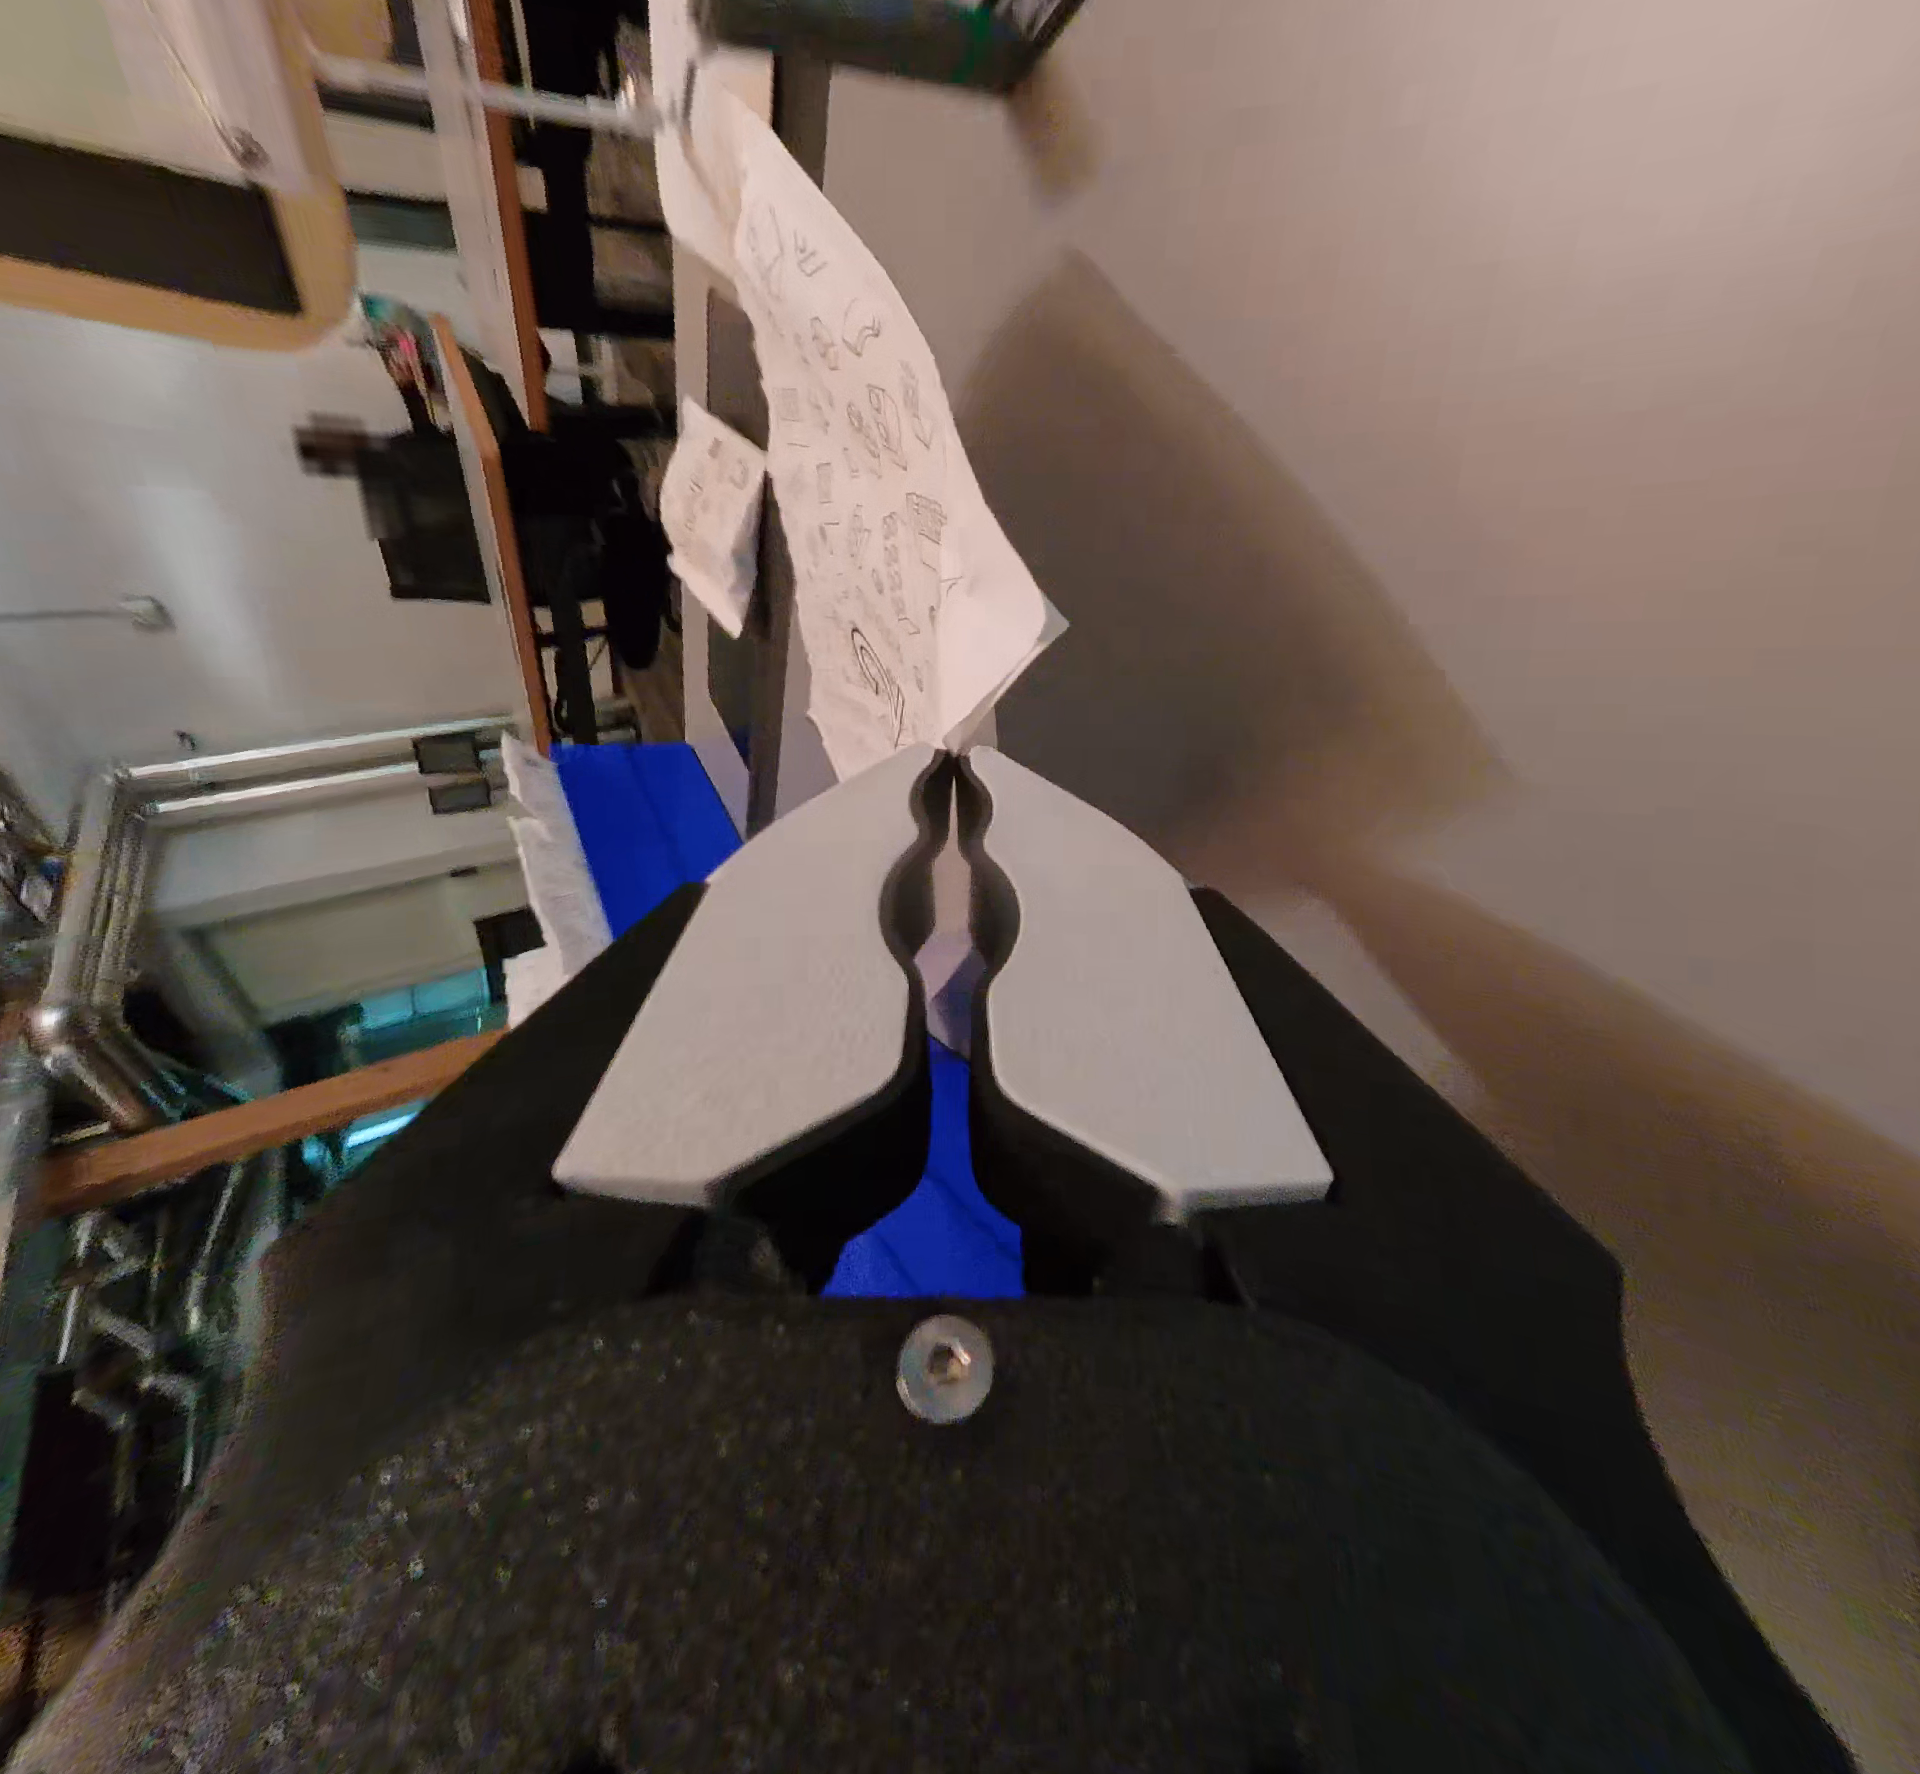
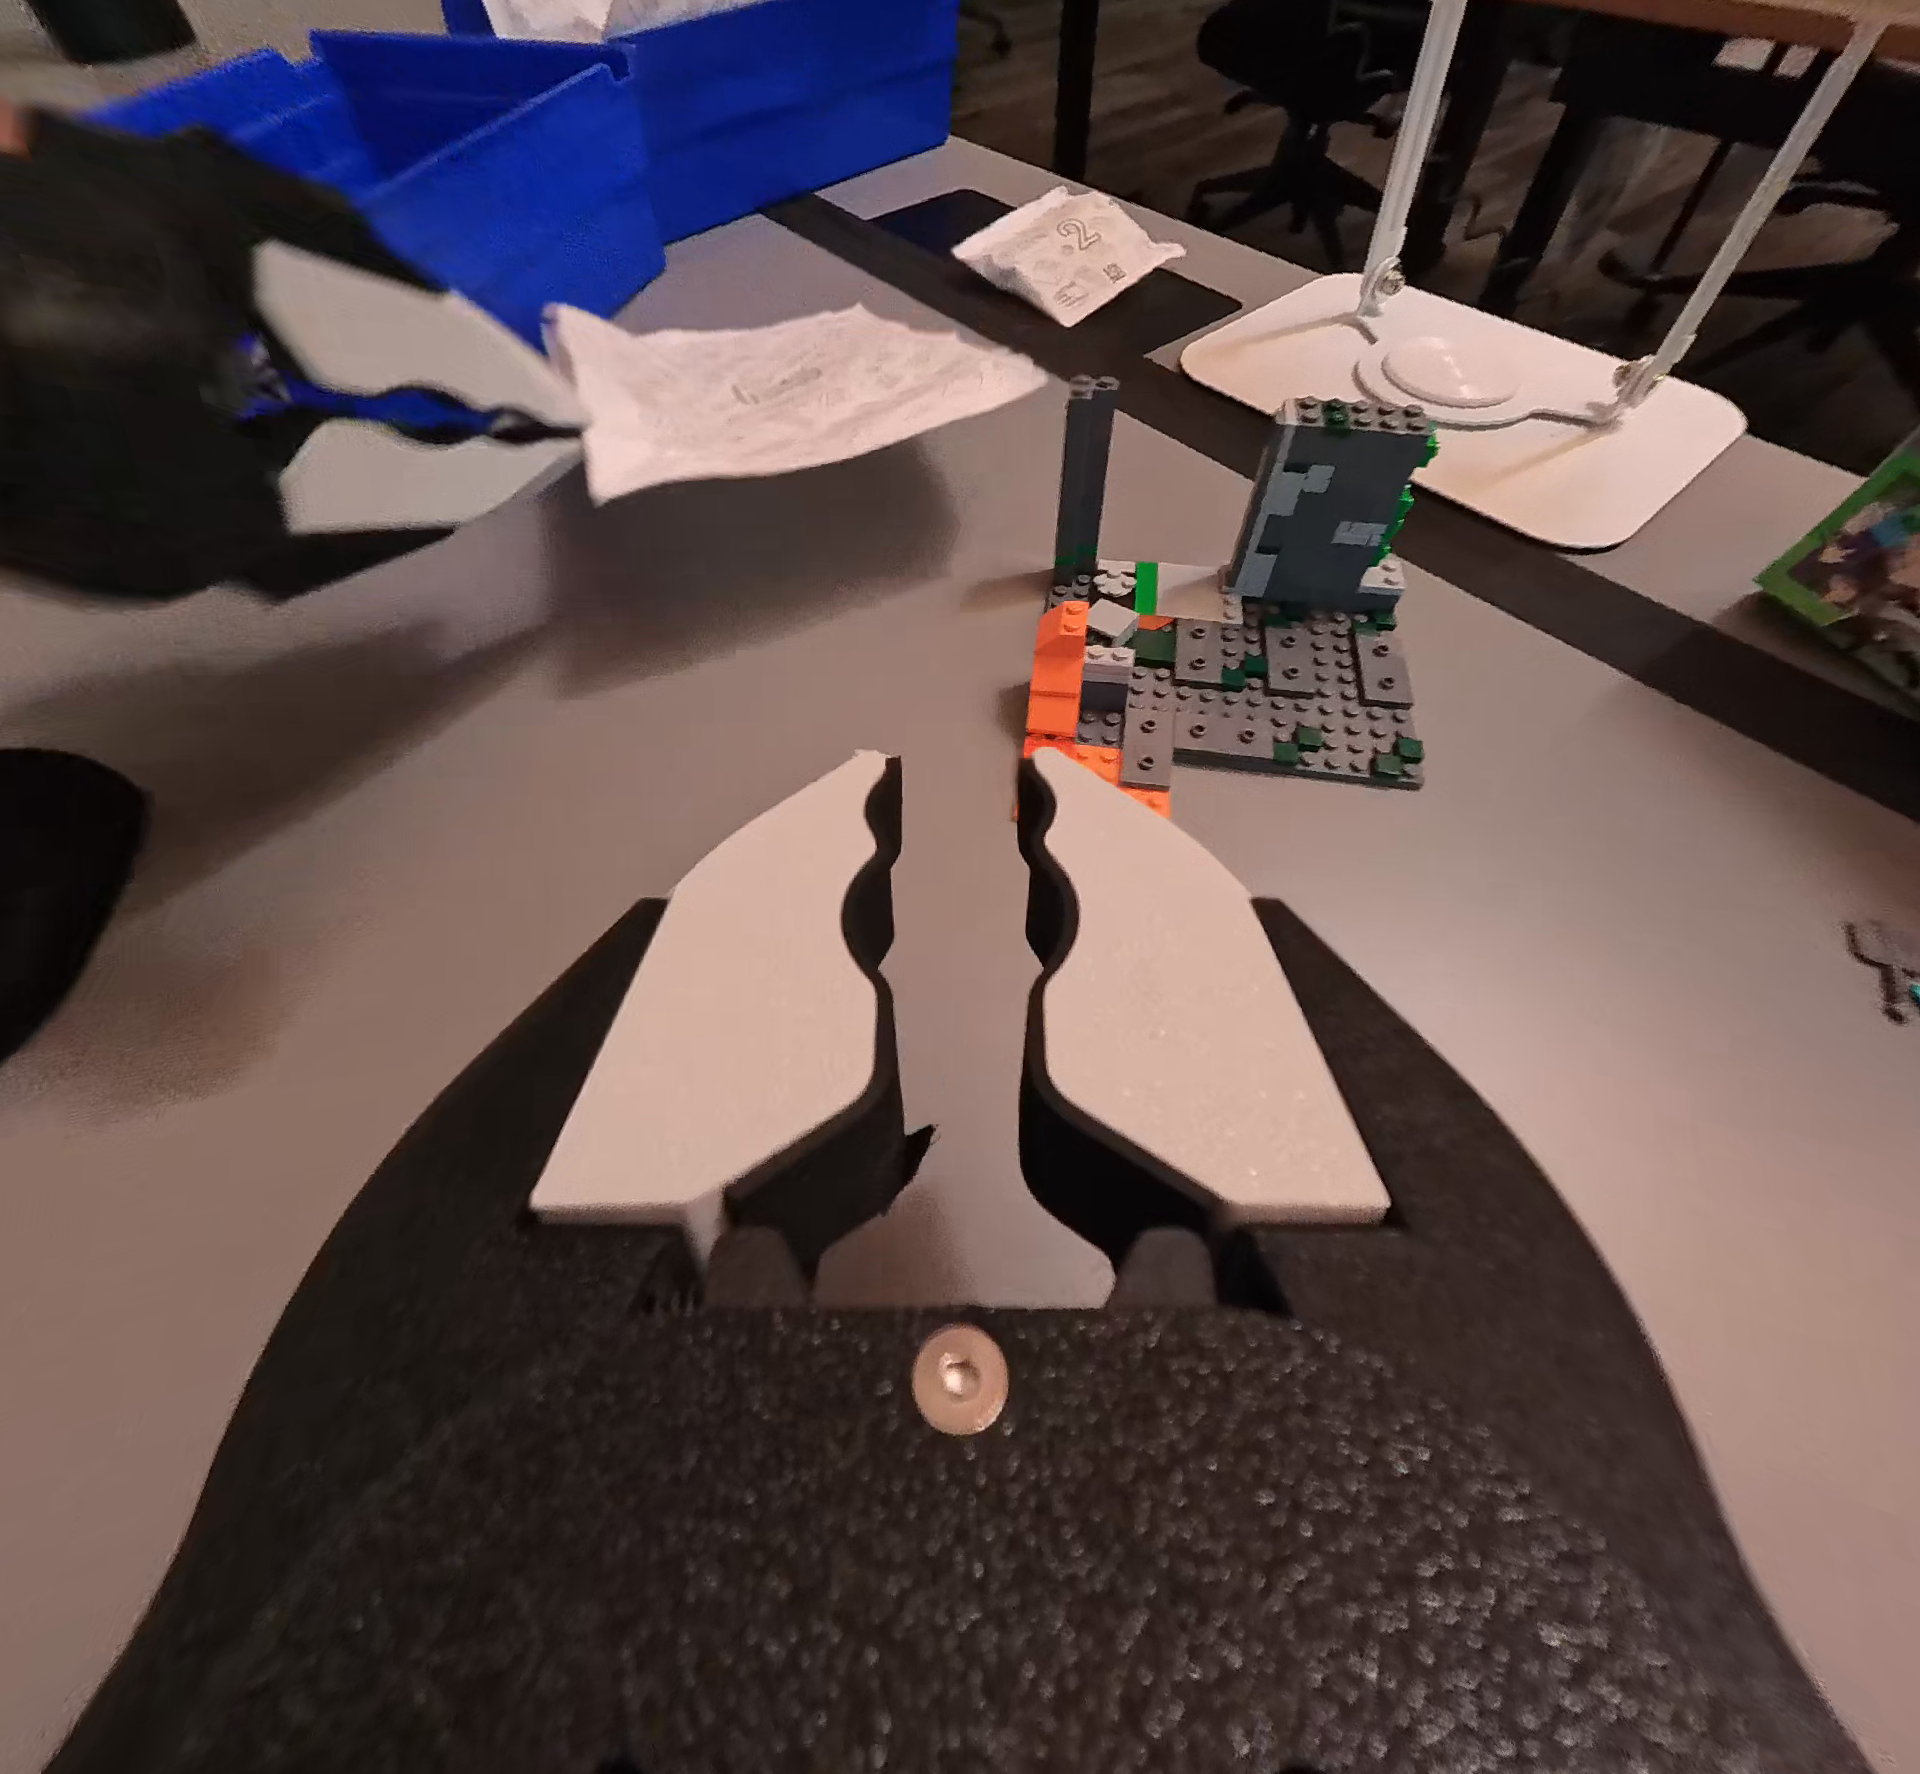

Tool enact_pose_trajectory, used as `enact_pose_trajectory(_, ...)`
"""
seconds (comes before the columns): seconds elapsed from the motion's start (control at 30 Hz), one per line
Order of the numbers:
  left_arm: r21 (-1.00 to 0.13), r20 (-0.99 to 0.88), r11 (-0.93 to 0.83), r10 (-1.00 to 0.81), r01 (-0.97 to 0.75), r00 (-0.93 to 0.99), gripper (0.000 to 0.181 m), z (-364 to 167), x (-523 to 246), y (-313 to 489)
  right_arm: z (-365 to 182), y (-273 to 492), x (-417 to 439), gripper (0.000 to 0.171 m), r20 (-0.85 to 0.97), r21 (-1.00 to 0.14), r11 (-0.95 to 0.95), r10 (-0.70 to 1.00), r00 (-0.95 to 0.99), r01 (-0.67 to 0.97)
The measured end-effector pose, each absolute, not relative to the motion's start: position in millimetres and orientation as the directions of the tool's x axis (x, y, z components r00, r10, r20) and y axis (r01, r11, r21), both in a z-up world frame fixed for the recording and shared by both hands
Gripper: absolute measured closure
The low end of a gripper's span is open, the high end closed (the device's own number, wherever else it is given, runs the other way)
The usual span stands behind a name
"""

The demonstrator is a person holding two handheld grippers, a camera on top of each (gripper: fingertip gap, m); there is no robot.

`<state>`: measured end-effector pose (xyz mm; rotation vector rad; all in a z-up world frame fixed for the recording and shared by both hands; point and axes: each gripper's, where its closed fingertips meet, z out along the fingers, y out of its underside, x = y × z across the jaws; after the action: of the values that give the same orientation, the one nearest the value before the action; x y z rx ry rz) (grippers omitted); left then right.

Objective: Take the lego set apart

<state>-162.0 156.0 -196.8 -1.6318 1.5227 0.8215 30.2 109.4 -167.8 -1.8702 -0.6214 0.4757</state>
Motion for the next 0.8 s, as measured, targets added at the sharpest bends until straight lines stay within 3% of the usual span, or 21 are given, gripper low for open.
enact_pose_trajectory(0.27,-0.319,-0.657,0.144,-0.746,-0.937,0.109,0.17,-207,-125,8,-178,102,22,0.141,-0.239,-0.886,-0.45,0.655,0.717,0.116)
enact_pose_trajectory(0.4,-0.551,-0.432,0.187,-0.898,-0.813,0.087,0.151,-191,-101,-50,-201,88,18,0.141,-0.253,-0.826,-0.513,0.707,0.66,0.233)
enact_pose_trajectory(0.53,-0.741,-0.188,0.059,-0.975,-0.669,0.122,0.148,-160,-98,-62,-218,73,20,0.142,-0.258,-0.757,-0.544,0.758,0.599,0.362)
enact_pose_trajectory(0.7,-0.66,-0.189,-0.062,-0.951,-0.749,0.246,0.147,-178,-127,21,-238,65,18,0.149,-0.219,-0.659,-0.518,0.826,0.52,0.545)
enact_pose_trajectory(0.8,-0.534,-0.094,-0.111,-0.977,-0.838,0.189,0.145,-214,-144,32,-247,57,10,0.151,-0.263,-0.608,-0.517,0.848,0.461,0.603)
